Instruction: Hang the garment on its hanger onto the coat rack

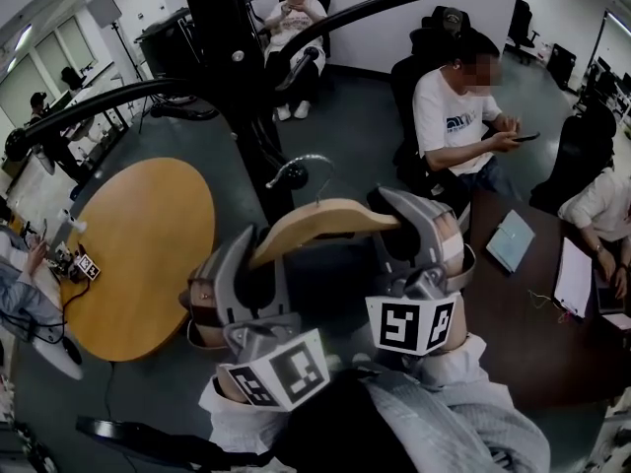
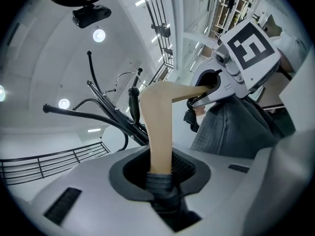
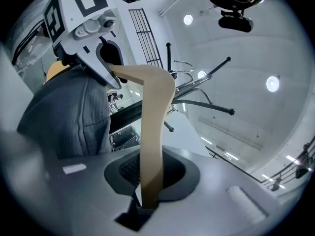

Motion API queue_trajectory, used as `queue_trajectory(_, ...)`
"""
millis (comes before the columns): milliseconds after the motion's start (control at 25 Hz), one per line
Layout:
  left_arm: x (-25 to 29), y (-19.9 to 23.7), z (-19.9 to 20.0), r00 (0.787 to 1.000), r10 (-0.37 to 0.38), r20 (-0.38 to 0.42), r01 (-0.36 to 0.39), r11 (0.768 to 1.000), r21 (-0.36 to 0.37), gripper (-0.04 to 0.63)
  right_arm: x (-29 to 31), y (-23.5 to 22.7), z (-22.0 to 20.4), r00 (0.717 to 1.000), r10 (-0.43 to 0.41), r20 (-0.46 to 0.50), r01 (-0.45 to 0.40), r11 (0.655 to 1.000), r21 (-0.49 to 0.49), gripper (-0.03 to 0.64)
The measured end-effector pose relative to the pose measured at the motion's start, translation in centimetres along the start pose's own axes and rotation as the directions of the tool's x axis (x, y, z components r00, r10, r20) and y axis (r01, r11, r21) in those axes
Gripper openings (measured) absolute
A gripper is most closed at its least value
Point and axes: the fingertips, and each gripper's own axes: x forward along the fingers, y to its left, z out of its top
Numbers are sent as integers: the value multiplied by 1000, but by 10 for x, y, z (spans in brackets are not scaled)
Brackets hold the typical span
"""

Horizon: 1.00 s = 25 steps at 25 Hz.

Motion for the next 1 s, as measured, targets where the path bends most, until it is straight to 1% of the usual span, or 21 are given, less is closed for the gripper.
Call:
queue_trajectory(160,8,1,-10,1000,-2,-30,1,1000,-9,87,15,6,-1,999,47,16,-47,999,11,43)
queue_trajectory(400,29,-2,-34,993,19,-118,-21,1000,-21,87,50,25,-9,990,127,65,-129,992,17,41)
queue_trajectory(680,40,-16,-63,983,-3,-186,-4,999,-37,87,70,56,-20,977,203,69,-206,978,36,41)
queue_trajectory(840,49,-23,-77,975,-9,-220,0,999,-39,87,81,70,-28,974,219,64,-221,975,30,41)
queue_trajectory(920,51,-22,-82,973,10,-232,-18,999,-34,87,86,74,-28,973,219,72,-221,975,19,38)
queue_trajectory(1000,53,-19,-84,972,58,-227,-60,998,-3,87,90,75,-25,974,210,85,-212,977,12,37)
